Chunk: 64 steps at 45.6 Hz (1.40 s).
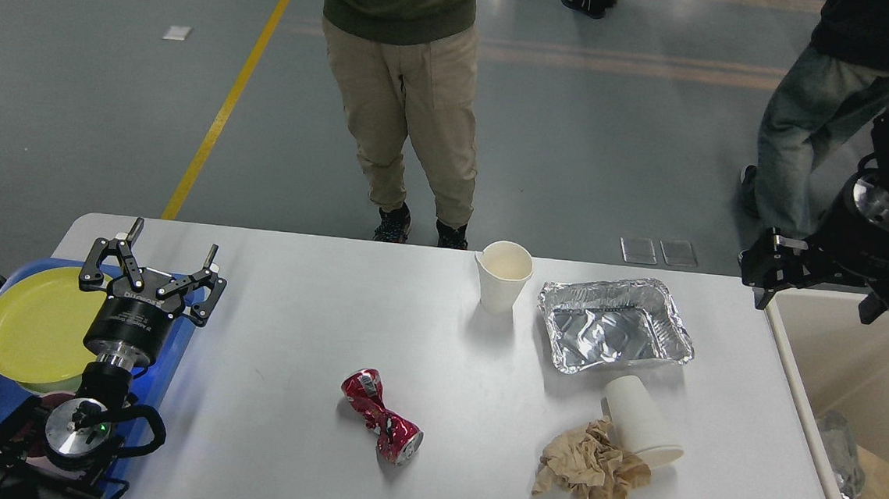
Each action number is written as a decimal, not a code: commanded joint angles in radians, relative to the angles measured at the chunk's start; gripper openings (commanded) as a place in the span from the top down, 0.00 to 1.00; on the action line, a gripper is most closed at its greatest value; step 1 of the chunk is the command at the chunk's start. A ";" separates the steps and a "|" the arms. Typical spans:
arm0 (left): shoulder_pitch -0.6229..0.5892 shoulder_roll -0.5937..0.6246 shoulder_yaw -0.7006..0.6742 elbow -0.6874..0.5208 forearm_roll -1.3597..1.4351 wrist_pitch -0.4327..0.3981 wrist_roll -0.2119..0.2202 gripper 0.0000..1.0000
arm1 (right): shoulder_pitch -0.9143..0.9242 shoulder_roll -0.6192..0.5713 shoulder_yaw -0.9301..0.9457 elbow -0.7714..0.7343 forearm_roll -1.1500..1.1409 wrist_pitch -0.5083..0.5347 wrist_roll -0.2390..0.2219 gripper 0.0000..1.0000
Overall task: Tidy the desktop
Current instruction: 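Raise the right gripper and move it over the foil tray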
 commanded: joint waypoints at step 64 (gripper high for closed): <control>0.001 0.000 0.000 0.000 0.000 0.001 0.000 0.04 | -0.429 0.014 0.520 -0.206 -0.104 -0.258 0.006 0.00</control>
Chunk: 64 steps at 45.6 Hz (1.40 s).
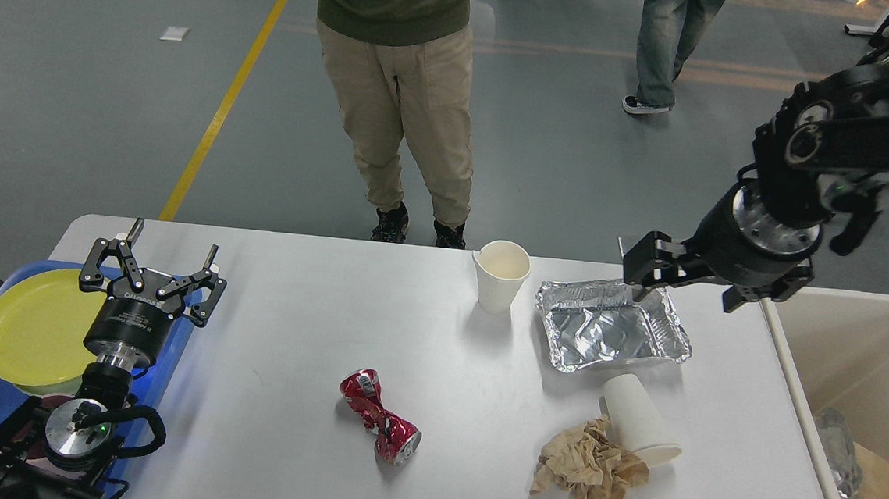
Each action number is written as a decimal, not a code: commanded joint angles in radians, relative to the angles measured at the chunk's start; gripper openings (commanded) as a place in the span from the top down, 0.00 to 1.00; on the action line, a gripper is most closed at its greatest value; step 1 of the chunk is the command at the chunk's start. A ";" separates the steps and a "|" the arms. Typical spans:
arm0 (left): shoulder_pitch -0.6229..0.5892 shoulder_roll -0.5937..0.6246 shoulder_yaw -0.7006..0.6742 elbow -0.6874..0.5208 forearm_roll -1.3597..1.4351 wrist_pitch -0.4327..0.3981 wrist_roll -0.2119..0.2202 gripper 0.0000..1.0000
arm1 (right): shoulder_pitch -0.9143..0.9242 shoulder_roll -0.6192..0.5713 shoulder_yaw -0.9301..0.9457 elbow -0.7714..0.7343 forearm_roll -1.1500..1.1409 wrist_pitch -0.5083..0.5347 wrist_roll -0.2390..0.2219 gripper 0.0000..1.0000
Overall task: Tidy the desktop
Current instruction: 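Raise the right gripper and move it over the foil tray, then lower the right gripper and grasp the foil tray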
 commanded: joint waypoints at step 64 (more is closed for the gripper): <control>-0.001 0.000 0.000 0.000 0.000 -0.002 0.000 0.04 | -0.953 0.539 0.194 -0.949 -0.596 -0.374 0.014 0.14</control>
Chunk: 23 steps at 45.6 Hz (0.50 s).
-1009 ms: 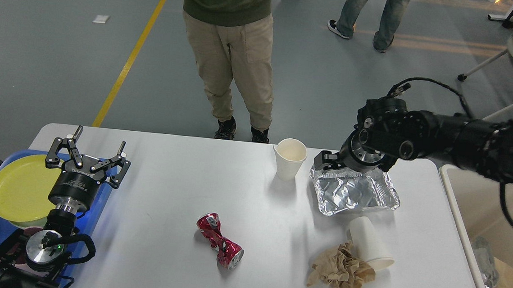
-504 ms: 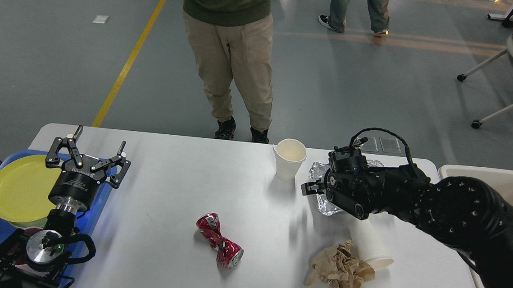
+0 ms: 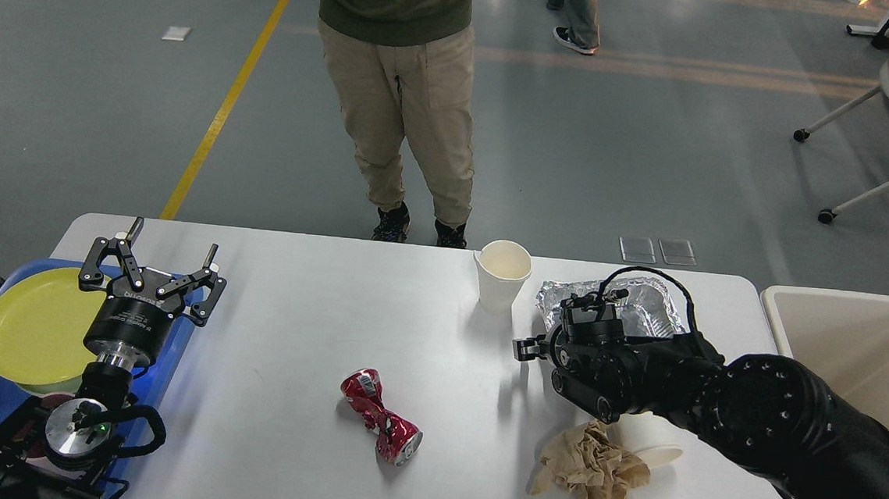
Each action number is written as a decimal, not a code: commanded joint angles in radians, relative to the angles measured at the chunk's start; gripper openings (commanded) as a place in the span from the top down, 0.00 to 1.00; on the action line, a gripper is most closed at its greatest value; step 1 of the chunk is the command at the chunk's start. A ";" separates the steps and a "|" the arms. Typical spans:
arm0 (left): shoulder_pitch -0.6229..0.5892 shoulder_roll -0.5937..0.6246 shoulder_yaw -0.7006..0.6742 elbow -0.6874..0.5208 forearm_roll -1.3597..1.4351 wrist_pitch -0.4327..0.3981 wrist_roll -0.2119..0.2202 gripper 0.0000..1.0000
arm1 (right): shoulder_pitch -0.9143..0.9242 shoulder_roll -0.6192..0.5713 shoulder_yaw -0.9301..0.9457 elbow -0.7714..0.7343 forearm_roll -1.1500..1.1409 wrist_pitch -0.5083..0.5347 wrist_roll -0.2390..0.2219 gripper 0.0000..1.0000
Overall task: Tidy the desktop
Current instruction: 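Lower the right gripper and grasp the foil tray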
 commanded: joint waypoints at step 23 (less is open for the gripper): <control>0.000 0.000 0.001 0.000 0.000 0.000 0.000 0.04 | -0.047 0.005 0.002 -0.014 0.002 -0.086 0.000 0.34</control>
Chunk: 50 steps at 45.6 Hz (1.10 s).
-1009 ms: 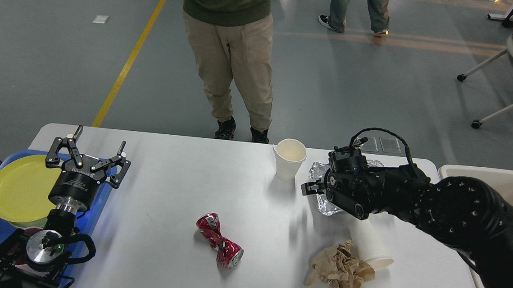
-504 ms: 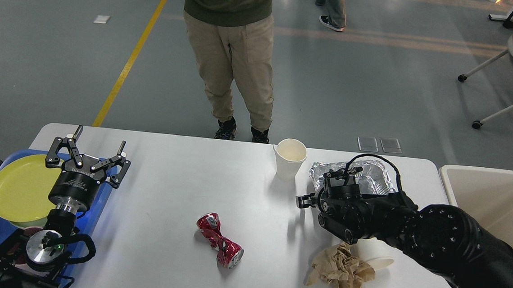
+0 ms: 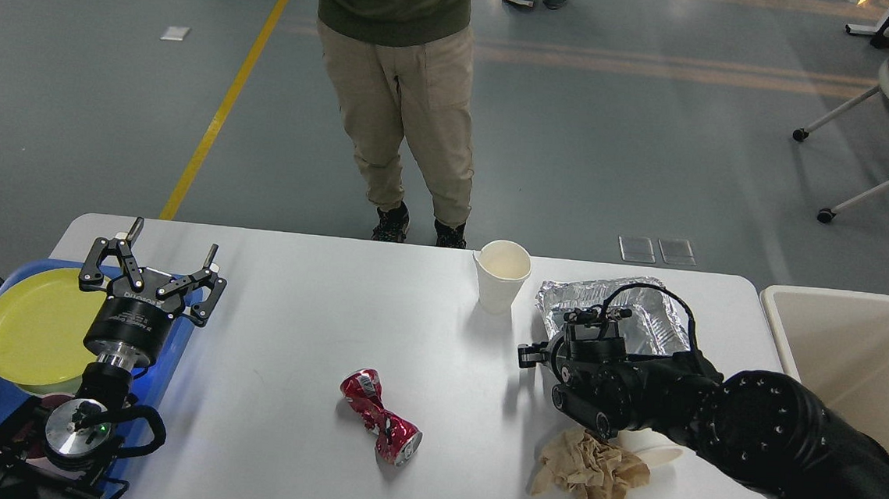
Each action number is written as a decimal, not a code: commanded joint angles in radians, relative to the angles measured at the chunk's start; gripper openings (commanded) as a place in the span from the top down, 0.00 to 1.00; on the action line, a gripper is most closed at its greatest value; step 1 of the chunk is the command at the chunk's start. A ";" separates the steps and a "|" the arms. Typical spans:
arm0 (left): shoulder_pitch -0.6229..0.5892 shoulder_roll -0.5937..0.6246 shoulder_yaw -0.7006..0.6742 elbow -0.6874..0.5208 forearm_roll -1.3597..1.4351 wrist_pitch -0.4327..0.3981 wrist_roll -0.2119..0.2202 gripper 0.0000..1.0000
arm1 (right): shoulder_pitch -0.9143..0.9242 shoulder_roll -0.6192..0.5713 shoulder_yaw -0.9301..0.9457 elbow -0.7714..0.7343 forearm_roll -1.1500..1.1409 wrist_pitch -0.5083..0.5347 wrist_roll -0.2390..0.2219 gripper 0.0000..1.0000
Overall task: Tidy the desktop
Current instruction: 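Lower the right gripper and grasp the foil tray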
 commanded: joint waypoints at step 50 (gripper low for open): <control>-0.001 0.000 0.000 0.000 0.000 0.000 0.000 0.04 | -0.019 -0.011 0.035 -0.032 0.071 -0.002 -0.014 1.00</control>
